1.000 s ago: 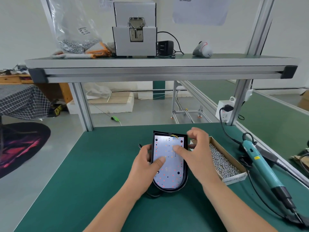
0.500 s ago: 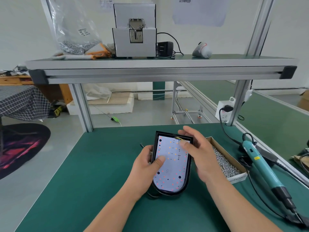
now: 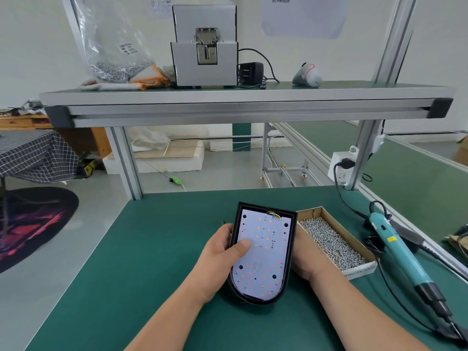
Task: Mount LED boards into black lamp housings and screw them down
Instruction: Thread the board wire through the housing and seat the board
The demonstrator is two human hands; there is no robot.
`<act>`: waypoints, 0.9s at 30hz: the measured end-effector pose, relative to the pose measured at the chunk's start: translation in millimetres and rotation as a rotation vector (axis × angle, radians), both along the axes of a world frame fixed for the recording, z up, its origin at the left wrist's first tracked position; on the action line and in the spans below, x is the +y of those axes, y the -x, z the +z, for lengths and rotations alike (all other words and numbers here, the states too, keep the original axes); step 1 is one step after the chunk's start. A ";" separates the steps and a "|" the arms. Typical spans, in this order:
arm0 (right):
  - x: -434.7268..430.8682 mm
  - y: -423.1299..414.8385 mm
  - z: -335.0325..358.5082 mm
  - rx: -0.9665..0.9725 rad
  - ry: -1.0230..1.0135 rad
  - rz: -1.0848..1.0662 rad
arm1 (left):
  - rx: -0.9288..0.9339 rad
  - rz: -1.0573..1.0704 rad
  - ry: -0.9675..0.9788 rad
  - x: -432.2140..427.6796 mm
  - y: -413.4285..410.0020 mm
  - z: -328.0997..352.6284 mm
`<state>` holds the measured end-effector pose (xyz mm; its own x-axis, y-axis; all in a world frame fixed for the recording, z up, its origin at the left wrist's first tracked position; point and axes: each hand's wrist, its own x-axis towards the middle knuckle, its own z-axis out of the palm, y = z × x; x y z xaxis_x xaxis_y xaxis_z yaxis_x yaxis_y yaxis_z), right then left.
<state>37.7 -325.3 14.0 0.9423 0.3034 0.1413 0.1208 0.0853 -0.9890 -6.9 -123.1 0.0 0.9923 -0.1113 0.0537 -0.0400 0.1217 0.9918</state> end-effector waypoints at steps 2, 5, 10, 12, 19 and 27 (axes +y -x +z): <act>1.5 2.5 1.2 -0.052 0.051 -0.034 | -0.004 0.002 -0.006 -1.8 0.0 -0.2; 1.9 3.6 4.0 -0.132 0.162 -0.074 | -0.005 0.013 -0.011 -2.6 0.7 0.7; -1.0 0.6 9.8 -0.242 0.367 -0.084 | 0.014 0.055 0.032 2.1 0.5 2.2; -1.5 0.7 10.5 -0.279 0.418 -0.098 | 0.037 0.054 0.052 2.0 1.1 1.6; -5.0 2.7 3.0 -0.235 0.430 -0.086 | 0.130 0.037 0.073 2.0 -3.8 4.1; -1.1 -3.6 2.5 -0.044 0.013 -0.231 | 0.135 0.212 0.034 2.7 -4.7 6.3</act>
